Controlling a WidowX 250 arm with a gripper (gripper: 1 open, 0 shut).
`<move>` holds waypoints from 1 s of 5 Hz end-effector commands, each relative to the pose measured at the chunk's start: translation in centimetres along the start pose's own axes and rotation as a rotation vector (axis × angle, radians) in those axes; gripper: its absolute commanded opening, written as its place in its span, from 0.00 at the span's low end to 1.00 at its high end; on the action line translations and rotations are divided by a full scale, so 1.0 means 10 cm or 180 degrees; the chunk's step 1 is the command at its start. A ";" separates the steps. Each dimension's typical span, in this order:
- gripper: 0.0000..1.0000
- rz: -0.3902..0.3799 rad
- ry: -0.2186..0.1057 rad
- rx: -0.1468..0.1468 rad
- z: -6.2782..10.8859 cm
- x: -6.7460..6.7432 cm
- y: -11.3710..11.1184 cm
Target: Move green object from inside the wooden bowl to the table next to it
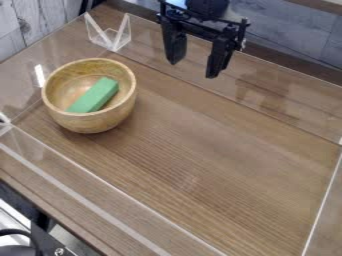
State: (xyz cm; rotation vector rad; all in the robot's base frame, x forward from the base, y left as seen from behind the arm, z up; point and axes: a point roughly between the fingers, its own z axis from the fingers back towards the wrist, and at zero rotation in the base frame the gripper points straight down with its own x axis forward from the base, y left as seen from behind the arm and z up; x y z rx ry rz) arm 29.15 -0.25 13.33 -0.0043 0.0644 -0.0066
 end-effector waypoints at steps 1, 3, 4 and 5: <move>1.00 0.0233 -0.0033 -0.0007 0.00 -0.06 0.16; 1.00 0.0103 -0.0222 0.0042 -0.34 -0.34 0.71; 1.00 0.0252 -0.0361 0.0078 -0.29 -0.42 1.03; 1.00 0.0445 -0.0435 0.0100 -0.27 -0.43 1.27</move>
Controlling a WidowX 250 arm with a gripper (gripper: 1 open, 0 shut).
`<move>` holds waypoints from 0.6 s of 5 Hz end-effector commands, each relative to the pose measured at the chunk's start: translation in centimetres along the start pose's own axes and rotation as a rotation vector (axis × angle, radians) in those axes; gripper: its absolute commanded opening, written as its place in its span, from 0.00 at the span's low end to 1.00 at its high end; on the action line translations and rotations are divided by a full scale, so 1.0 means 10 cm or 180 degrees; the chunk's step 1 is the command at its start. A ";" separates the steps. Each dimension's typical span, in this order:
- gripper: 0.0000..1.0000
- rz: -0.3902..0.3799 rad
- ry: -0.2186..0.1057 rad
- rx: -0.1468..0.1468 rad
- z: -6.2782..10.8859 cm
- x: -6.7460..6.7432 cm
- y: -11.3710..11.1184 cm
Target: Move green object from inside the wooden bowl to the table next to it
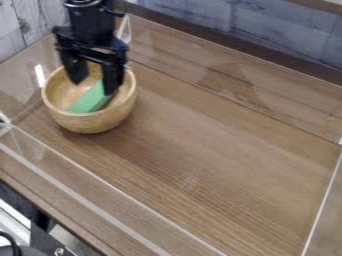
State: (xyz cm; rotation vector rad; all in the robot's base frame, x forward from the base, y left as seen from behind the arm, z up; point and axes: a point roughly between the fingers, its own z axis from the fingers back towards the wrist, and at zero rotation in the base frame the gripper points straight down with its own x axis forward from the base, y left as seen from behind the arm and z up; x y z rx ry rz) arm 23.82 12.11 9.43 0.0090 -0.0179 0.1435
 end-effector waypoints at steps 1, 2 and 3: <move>1.00 0.0064 -0.0222 0.0079 -0.01 0.22 0.12; 1.00 0.0113 -0.0241 0.0078 -0.16 0.32 0.17; 1.00 0.0082 -0.0263 0.0077 -0.26 0.39 0.17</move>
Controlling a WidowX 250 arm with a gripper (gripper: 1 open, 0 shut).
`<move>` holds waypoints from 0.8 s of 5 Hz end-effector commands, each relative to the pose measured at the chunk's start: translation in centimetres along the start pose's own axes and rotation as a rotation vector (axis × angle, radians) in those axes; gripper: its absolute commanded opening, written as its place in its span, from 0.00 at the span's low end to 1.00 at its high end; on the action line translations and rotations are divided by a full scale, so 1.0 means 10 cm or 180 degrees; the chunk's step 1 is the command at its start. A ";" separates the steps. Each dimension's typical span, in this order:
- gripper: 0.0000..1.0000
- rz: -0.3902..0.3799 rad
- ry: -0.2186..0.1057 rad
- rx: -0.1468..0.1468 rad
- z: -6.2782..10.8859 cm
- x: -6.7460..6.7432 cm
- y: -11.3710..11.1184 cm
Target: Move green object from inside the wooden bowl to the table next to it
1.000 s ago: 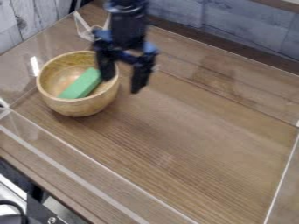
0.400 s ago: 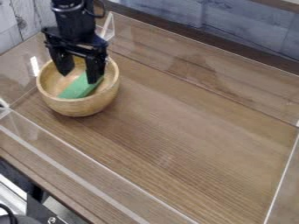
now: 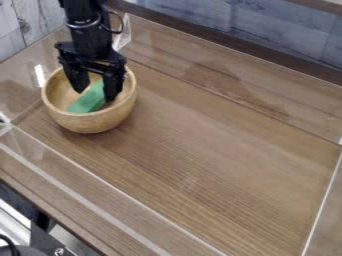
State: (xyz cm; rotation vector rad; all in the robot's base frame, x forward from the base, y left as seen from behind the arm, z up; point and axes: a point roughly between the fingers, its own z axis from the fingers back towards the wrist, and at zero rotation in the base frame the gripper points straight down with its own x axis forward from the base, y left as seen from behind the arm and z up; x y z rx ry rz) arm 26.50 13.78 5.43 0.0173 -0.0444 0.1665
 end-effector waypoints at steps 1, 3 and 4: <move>1.00 -0.0046 -0.0186 0.0042 0.06 0.16 0.03; 1.00 0.0142 -0.0151 0.0022 -0.06 0.37 0.16; 1.00 0.0154 -0.0119 -0.0010 -0.11 0.34 0.27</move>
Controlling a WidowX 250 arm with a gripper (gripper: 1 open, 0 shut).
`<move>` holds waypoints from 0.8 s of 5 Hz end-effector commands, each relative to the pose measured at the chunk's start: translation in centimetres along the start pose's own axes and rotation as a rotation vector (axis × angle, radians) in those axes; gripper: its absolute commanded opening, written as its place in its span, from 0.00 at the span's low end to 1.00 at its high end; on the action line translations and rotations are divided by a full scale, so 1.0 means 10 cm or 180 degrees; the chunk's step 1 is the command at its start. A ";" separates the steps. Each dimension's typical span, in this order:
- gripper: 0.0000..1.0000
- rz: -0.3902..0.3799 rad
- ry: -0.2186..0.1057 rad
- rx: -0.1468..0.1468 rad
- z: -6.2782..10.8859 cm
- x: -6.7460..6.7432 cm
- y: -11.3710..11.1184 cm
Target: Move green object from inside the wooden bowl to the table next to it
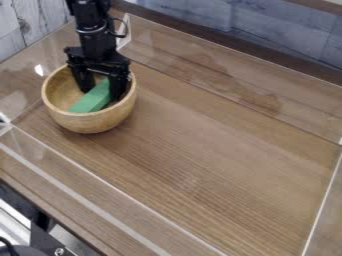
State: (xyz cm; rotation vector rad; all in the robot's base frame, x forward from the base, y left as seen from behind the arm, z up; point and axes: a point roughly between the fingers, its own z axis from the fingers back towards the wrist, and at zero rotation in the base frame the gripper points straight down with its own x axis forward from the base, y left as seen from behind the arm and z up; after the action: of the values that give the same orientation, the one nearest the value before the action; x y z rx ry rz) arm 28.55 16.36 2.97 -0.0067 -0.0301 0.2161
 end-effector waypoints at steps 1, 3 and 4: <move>1.00 0.0006 -0.0145 0.0015 0.12 0.08 0.15; 1.00 0.0071 -0.0127 -0.0061 0.16 0.18 0.38; 0.00 0.0095 -0.0121 -0.0075 0.18 0.22 0.49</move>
State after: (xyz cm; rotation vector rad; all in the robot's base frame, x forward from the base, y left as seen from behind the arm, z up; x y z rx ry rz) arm 29.41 19.78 3.24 -0.0604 -0.0190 0.2275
